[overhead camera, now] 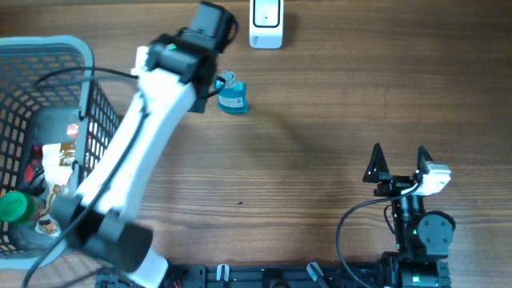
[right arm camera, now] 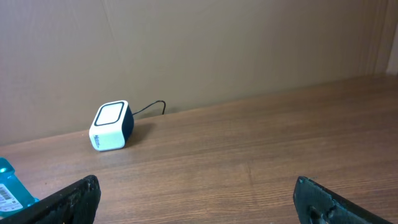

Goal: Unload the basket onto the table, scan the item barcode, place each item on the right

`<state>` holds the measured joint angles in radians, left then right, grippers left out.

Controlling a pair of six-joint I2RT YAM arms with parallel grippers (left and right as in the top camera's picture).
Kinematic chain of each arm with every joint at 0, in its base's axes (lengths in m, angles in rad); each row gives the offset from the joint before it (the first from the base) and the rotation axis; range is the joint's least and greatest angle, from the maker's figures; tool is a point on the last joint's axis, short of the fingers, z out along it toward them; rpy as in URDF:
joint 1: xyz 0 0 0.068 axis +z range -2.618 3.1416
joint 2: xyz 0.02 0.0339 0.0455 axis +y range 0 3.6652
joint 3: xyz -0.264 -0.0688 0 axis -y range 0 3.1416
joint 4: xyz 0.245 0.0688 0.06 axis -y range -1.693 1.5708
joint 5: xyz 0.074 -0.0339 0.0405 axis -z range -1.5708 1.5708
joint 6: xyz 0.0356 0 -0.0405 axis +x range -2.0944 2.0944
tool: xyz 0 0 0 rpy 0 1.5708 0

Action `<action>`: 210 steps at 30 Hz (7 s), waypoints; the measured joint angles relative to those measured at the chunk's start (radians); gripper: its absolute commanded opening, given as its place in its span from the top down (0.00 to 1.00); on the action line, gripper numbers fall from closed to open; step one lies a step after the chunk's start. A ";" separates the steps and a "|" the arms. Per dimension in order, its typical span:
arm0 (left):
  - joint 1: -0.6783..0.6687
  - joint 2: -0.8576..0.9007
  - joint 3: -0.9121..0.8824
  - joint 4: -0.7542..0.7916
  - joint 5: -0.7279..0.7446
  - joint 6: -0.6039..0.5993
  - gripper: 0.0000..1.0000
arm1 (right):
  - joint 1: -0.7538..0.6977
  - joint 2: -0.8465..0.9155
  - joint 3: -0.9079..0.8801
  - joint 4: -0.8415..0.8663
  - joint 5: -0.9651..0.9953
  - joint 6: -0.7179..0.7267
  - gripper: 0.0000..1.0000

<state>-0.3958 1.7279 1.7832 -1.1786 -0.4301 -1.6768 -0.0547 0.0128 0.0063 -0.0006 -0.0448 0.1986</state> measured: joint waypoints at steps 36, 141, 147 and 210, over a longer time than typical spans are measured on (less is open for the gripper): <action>0.663 -0.329 0.014 -0.355 -0.304 0.571 0.00 | 0.000 0.000 0.000 0.000 0.000 0.000 0.00; 1.268 -0.129 -0.537 0.266 0.195 1.867 0.00 | 0.062 0.000 0.000 0.000 0.000 0.000 0.00; 1.270 -0.128 -0.543 0.260 0.197 1.883 0.00 | 0.062 0.000 0.000 0.000 0.000 0.000 0.00; 1.295 -0.128 -0.697 0.411 -0.015 1.408 0.00 | 0.062 0.000 0.000 0.000 0.000 0.000 0.00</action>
<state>0.8989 1.6001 1.0859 -0.7673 -0.4454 -0.2691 0.0071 0.0128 0.0063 -0.0006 -0.0448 0.1986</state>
